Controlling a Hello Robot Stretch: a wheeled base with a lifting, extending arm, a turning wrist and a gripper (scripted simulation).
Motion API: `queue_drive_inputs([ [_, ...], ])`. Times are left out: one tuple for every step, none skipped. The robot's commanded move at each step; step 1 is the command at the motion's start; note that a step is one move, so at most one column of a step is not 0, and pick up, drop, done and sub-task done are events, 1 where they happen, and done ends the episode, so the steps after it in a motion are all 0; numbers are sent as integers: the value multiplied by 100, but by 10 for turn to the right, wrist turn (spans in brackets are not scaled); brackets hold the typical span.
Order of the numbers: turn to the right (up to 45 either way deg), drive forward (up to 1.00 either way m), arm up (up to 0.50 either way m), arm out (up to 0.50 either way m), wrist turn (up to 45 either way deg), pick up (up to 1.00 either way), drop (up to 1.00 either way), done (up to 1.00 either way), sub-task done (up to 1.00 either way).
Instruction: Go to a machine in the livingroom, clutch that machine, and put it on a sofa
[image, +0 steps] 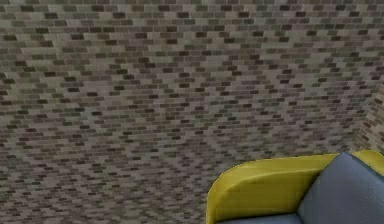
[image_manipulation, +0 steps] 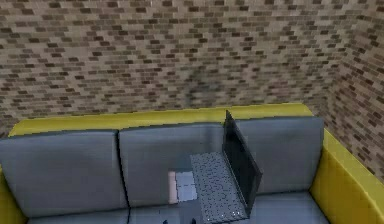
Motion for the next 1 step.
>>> queue_drive_inputs([
  [0,0,0,0,0,0,100,0,0],
])
